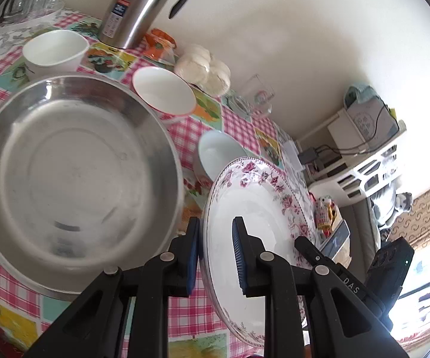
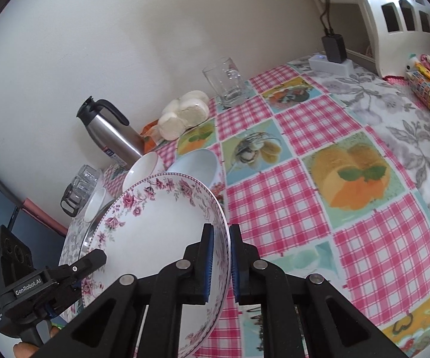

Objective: Organize plates and bowls

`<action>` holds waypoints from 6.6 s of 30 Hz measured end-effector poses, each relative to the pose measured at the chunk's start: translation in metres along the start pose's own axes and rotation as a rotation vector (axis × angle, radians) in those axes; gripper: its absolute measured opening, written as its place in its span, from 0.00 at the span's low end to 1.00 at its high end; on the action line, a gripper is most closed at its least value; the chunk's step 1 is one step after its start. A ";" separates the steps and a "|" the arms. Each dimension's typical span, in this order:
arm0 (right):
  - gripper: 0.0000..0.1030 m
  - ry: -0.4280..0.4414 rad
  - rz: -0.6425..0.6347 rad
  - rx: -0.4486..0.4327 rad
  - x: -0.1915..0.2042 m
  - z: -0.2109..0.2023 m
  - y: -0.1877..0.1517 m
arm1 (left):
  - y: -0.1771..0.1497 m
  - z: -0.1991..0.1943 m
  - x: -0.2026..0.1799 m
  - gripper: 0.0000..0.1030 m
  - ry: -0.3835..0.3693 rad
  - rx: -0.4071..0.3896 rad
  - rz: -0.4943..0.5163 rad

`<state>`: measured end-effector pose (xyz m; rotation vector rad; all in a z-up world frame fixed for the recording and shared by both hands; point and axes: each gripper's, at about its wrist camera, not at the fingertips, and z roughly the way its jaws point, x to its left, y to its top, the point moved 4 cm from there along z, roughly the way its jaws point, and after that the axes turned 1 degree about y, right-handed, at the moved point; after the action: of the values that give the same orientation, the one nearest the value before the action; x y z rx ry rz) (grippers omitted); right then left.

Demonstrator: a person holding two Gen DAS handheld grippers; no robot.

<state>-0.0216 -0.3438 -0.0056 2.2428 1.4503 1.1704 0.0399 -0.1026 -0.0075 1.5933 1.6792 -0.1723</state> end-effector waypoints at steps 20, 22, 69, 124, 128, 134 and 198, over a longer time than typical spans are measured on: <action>0.11 0.097 -0.081 0.077 0.126 0.075 -0.018 | 0.060 -0.072 0.109 0.22 0.053 -0.163 -0.169; 0.11 0.106 -0.076 0.092 0.133 0.085 -0.022 | 0.063 -0.074 0.118 0.22 0.065 -0.170 -0.181; 0.14 -0.006 -0.143 0.211 0.132 0.153 -0.042 | 0.067 -0.038 0.159 0.23 0.249 -0.123 -0.146; 0.12 0.034 -0.061 0.216 0.085 0.111 -0.025 | 0.044 -0.027 0.168 0.13 0.355 0.062 -0.229; 0.12 0.028 -0.066 0.211 0.080 0.105 -0.022 | 0.040 -0.025 0.163 0.13 0.370 0.082 -0.222; 0.12 0.015 -0.088 0.219 0.081 0.100 -0.023 | 0.032 -0.022 0.161 0.12 0.368 0.107 -0.257; 1.00 -0.116 -0.259 0.039 0.108 0.084 -0.014 | 0.063 -0.064 0.131 0.94 0.584 -0.213 -0.021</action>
<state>0.0505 -0.2264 -0.0152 2.0325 1.6676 0.9235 0.0819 0.0502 -0.0189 1.5492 2.0634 0.4929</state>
